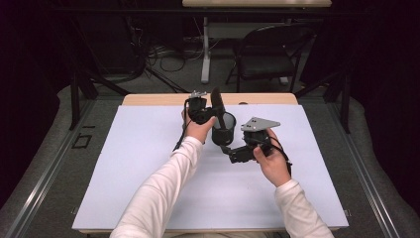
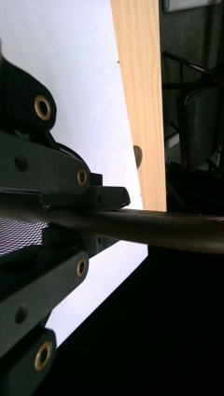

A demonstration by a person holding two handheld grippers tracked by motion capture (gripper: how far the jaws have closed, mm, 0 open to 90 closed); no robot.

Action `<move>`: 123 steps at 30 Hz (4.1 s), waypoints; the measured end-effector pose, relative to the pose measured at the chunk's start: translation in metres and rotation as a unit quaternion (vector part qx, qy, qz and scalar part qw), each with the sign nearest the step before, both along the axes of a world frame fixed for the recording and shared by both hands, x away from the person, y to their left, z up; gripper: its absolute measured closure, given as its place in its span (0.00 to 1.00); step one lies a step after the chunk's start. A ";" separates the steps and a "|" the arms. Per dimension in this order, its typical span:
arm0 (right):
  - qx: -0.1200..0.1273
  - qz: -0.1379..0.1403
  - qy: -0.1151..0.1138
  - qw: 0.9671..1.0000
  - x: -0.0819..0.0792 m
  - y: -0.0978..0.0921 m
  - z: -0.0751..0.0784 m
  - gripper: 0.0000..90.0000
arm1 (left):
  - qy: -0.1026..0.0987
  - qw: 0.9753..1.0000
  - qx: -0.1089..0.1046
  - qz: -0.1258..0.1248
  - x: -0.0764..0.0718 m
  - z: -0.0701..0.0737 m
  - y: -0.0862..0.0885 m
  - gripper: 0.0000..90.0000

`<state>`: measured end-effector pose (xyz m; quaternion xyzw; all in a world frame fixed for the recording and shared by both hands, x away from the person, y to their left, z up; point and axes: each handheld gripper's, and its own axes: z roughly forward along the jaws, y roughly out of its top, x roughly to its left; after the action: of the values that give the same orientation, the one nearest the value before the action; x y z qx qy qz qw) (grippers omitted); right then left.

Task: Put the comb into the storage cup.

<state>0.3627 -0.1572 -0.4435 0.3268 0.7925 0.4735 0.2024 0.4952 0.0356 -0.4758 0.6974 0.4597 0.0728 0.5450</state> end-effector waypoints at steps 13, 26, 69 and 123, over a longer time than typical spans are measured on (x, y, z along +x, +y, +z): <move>0.000 0.000 0.000 1.000 0.000 0.000 0.000 0.00 | 0.006 1.000 -0.002 0.007 0.001 -0.002 0.004 0.93; -0.002 0.000 0.000 1.000 0.000 0.001 0.000 0.00 | 0.019 1.000 -0.005 0.021 0.003 -0.006 0.014 0.92; -0.007 -0.001 0.000 1.000 0.000 0.001 -0.002 0.00 | 0.024 0.999 0.009 0.044 0.004 -0.012 0.023 0.79; -0.011 -0.006 0.003 1.000 0.001 0.001 -0.004 0.00 | -0.016 0.997 0.070 0.006 -0.022 0.005 0.044 0.44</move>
<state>0.3638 -0.1567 -0.4475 0.3302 0.7962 0.4630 0.2063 0.4736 0.0795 -0.4708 0.7298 0.4487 0.1194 0.5018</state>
